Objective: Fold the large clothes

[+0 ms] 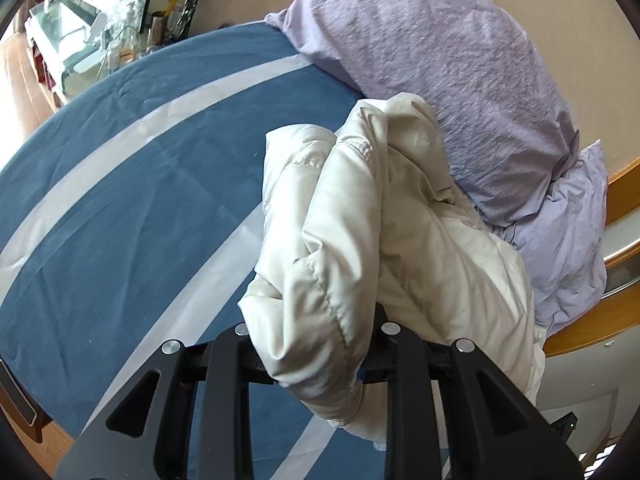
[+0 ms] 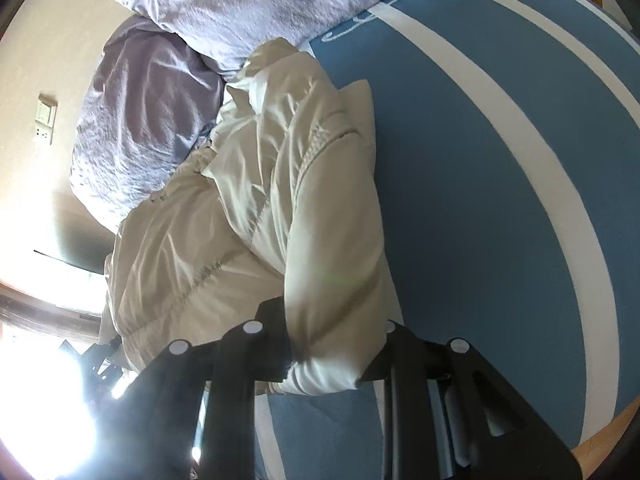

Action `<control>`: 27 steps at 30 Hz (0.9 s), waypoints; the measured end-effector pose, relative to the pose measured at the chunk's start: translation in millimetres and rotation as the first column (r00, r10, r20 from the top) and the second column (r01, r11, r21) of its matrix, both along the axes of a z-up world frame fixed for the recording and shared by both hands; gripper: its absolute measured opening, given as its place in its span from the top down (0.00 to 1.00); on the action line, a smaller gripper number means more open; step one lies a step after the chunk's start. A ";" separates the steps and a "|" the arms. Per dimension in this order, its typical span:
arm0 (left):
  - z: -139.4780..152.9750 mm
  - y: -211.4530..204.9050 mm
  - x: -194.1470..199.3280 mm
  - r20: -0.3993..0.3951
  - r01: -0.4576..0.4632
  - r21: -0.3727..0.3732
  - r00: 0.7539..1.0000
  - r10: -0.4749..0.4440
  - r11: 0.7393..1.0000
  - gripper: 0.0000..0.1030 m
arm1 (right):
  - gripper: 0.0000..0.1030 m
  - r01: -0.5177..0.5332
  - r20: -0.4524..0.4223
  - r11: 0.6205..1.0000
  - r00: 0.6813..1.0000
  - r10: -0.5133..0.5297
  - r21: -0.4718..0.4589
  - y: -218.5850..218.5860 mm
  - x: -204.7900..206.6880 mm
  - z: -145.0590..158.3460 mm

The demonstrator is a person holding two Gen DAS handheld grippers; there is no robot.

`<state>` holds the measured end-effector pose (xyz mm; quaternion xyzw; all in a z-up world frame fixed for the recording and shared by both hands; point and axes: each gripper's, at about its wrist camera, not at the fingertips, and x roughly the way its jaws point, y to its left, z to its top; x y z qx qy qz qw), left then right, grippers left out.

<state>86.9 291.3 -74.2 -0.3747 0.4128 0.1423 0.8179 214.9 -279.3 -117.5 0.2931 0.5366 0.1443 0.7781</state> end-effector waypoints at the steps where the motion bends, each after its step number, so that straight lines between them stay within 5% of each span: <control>1: -2.2 0.3 0.4 -0.005 -0.001 -0.003 1.000 0.001 1.000 0.74 | 0.77 0.003 0.002 1.000 1.000 -0.003 -0.004 0.6 -1.5 0.1; 5: -5.9 1.5 2.5 -0.024 -0.007 0.000 1.000 0.007 1.000 0.69 | 0.64 0.015 0.004 0.998 1.000 -0.015 -0.067 1.3 -4.3 5.4; 11: -8.4 3.3 1.7 -0.067 -0.024 0.038 0.997 0.027 0.999 0.45 | 0.44 0.064 0.060 0.967 0.997 -0.050 -0.245 -6.4 -10.8 26.8; 18: -12.9 9.7 1.9 -0.099 -0.075 0.050 0.992 0.080 0.996 0.18 | 0.39 0.049 0.168 0.929 0.986 0.015 -0.368 9.7 -0.9 63.3; 27: -7.0 20.1 20.0 -0.128 -0.051 0.091 0.990 0.062 0.995 0.08 | 0.38 -0.156 0.159 0.893 0.957 0.243 -0.423 90.5 4.0 66.2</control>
